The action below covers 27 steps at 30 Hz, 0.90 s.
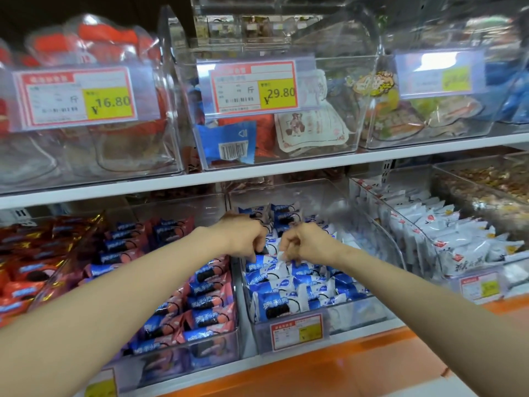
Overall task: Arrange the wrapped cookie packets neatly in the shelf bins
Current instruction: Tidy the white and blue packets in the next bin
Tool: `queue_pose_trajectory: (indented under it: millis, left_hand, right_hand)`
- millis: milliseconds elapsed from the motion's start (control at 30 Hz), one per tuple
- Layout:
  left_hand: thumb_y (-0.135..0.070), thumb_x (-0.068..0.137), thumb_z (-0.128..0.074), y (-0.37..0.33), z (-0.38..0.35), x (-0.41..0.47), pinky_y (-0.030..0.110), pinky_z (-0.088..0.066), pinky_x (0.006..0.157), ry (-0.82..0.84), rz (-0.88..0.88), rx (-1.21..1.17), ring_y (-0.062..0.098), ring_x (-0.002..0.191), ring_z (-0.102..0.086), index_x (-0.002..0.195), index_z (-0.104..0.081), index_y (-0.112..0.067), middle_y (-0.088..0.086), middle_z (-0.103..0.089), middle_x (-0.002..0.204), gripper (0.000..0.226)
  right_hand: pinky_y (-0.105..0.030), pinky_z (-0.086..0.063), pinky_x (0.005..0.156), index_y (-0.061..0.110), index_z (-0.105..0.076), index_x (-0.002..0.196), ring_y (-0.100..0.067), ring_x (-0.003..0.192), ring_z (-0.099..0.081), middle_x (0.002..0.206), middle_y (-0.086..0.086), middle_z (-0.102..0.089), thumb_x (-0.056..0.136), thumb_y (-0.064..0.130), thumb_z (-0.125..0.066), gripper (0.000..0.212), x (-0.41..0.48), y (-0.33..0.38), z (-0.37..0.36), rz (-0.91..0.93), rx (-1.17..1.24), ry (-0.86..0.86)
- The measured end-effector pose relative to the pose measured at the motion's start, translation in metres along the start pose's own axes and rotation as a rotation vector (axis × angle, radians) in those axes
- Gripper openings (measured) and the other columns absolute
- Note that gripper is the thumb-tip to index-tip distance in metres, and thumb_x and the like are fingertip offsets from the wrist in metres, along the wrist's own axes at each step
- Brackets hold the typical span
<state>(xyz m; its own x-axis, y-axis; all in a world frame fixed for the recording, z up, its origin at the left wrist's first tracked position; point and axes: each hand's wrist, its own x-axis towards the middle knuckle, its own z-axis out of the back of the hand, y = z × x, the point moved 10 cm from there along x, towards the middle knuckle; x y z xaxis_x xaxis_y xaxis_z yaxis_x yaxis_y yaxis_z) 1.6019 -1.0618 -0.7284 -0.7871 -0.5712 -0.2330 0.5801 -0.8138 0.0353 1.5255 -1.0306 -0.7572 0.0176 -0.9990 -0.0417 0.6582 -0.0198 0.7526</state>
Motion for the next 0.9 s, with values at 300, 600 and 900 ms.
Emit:
queue_pose_trajectory:
  millis: [300, 600, 900]
  left_hand:
    - [-0.018, 0.081, -0.071, -0.004, 0.001, 0.006, 0.027, -0.04, 0.064, -0.037, 0.062, 0.188, 0.019, 0.076, -0.053, 0.089, -0.066, -0.011, 0.004, -0.06, 0.083, 0.012]
    - [-0.03, 0.09, -0.058, 0.003, 0.038, -0.028, 0.023, -0.033, 0.069, -0.303, 0.054, -0.088, 0.011, 0.087, -0.05, 0.103, -0.061, -0.02, -0.004, -0.061, 0.104, 0.017]
    - [-0.029, 0.088, -0.062, -0.004, 0.022, -0.036, 0.025, -0.037, 0.079, -0.243, 0.0, -0.015, 0.013, 0.11, -0.052, 0.115, -0.058, -0.025, -0.009, -0.062, 0.117, 0.028]
  right_hand:
    - [-0.014, -0.047, 0.05, 0.011, -0.056, 0.061, -0.003, 0.045, -0.055, 0.058, -0.003, -0.061, 0.082, 0.002, -0.069, 0.027, -0.006, -0.018, 0.009, -0.098, 0.045, -0.184]
    - [-0.004, -0.038, 0.057, 0.007, -0.069, 0.095, 0.012, 0.055, -0.052, 0.071, 0.007, -0.06, 0.084, 0.004, -0.065, 0.012, -0.033, 0.023, 0.013, 0.075, 0.033, -0.206]
    - [-0.019, -0.05, 0.053, 0.013, -0.06, 0.068, -0.004, 0.043, -0.055, 0.055, -0.001, -0.058, 0.076, 0.007, -0.076, 0.019, -0.031, -0.007, 0.001, -0.114, 0.049, -0.158]
